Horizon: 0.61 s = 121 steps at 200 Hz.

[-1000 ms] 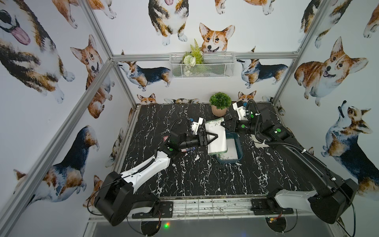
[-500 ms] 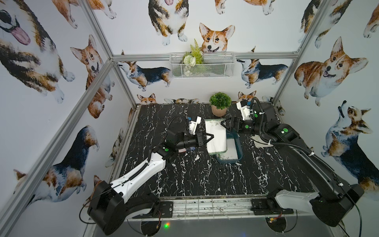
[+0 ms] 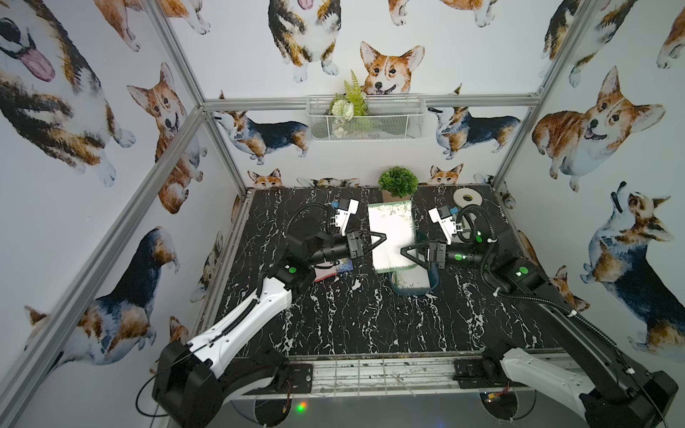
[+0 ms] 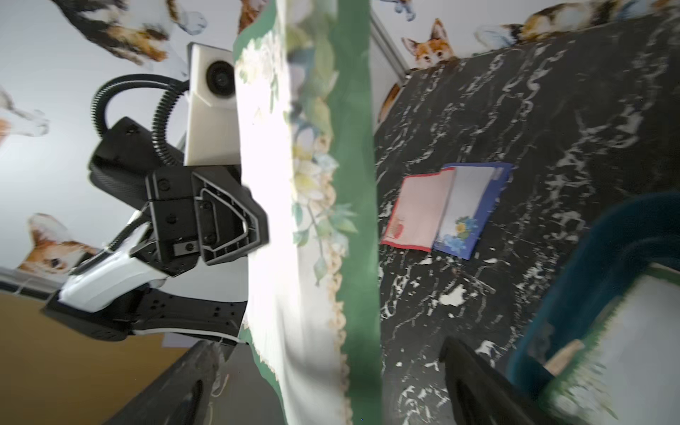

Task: Take out the stationery paper from the storage box
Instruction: Pick up the stationery paper from the storage box.

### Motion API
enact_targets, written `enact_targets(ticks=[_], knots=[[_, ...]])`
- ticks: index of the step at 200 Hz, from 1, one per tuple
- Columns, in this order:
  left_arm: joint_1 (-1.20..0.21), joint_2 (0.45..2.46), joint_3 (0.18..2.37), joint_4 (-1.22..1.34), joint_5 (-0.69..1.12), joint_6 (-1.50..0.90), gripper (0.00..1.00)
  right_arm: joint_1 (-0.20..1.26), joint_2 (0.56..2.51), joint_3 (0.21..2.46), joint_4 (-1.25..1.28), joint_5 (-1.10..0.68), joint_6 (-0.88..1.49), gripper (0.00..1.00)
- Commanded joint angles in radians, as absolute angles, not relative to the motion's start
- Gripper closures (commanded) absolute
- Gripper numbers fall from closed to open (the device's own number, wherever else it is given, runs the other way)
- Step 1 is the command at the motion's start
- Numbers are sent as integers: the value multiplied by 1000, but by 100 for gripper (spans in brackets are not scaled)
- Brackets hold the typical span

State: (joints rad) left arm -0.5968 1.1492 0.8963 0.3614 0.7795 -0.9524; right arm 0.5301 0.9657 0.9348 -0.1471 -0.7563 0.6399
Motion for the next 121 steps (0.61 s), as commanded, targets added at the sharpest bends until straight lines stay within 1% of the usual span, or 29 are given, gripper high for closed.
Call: enact_targets(ticks=[1, 16, 26, 39, 67, 78, 93, 110, 121], knots=[[-597, 1133, 909, 405, 836, -981, 91, 528, 977, 910, 160, -901, 784, 0], [-597, 1128, 908, 371, 831, -964, 91, 528, 997, 914, 197, -914, 810, 0], [-597, 1125, 902, 372, 833, -963, 92, 529, 1005, 921, 204, -911, 813, 4], [-597, 1123, 895, 370, 827, -961, 92, 528, 1013, 936, 197, -910, 803, 12], [-597, 1121, 893, 356, 823, -956, 92, 528, 1030, 968, 165, -901, 781, 36], [-597, 1121, 893, 356, 824, -953, 92, 528, 1041, 982, 148, -903, 772, 51], [-597, 1118, 888, 357, 821, -951, 92, 528, 1049, 990, 140, -904, 769, 76], [-597, 1114, 883, 356, 819, -948, 92, 528, 1050, 995, 129, -898, 764, 100], [-597, 1111, 878, 357, 816, -947, 92, 528, 1047, 998, 107, -881, 752, 100]])
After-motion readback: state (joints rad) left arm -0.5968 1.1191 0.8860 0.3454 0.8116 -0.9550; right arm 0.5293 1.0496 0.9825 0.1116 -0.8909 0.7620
